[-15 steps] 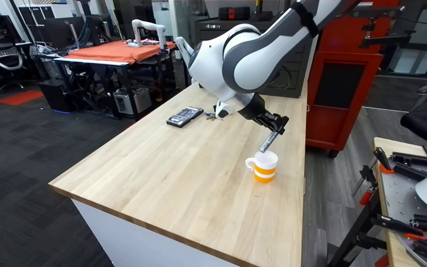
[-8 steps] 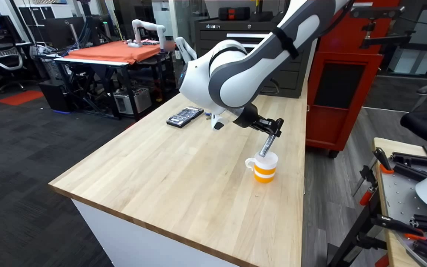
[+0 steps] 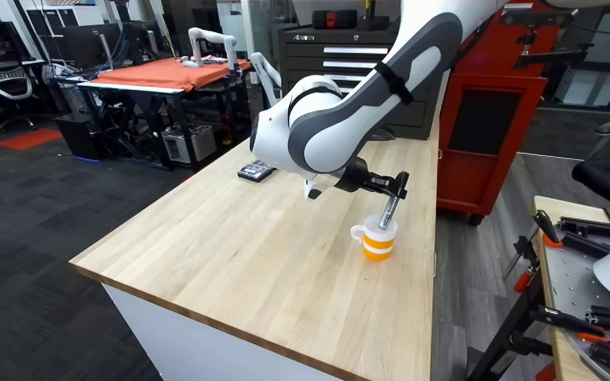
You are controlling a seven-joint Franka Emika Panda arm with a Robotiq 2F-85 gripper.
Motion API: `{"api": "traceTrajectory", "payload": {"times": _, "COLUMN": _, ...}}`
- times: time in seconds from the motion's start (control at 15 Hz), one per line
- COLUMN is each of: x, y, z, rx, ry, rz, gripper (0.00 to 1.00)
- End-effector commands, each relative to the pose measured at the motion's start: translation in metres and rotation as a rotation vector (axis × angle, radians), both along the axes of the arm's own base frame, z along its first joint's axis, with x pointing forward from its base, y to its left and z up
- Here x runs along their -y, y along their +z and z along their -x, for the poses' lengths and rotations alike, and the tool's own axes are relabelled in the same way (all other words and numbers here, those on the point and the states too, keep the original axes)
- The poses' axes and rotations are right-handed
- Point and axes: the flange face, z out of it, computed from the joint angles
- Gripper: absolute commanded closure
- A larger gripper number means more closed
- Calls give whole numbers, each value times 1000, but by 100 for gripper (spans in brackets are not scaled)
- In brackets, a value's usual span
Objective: Put the black marker inside the white and orange cup
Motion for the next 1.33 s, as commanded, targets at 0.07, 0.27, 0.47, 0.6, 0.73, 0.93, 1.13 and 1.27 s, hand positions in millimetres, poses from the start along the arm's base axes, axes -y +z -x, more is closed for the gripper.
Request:
{"api": "traceTrajectory", "payload": {"times": 0.07, "x": -14, "y": 0, "z": -8, "rx": -25, "ry": 10, "rz": -20, "gripper": 93}}
{"api": "traceTrajectory", "payload": {"times": 0.27, "x": -22, "y": -3, "z": -12, "rx": -20, "ry": 15, "rz": -33, "gripper": 93}}
{"api": "traceTrajectory", "payload": {"times": 0.47, "x": -26, "y": -7, "z": -12, "rx": -33, "ry": 10, "rz": -38, "gripper": 48}}
{"api": "traceTrajectory", "payload": {"times": 0.6, "x": -27, "y": -7, "z": -13, "rx": -41, "ry": 2, "rz": -38, "gripper": 40}}
{"api": "traceTrajectory", "payload": {"times": 0.73, "x": -26, "y": -5, "z": -14, "rx": -48, "ry": -8, "rz": -38, "gripper": 27}}
{"api": "traceTrajectory", "payload": {"times": 0.93, "x": -24, "y": 5, "z": -18, "rx": -34, "ry": -24, "rz": -53, "gripper": 8}}
{"api": "traceTrajectory", "payload": {"times": 1.13, "x": -19, "y": 34, "z": -30, "rx": 42, "ry": -75, "rz": -122, "gripper": 0}}
{"api": "traceTrajectory", "payload": {"times": 1.27, "x": -12, "y": 55, "z": -37, "rx": 104, "ry": -126, "rz": -172, "gripper": 0}}
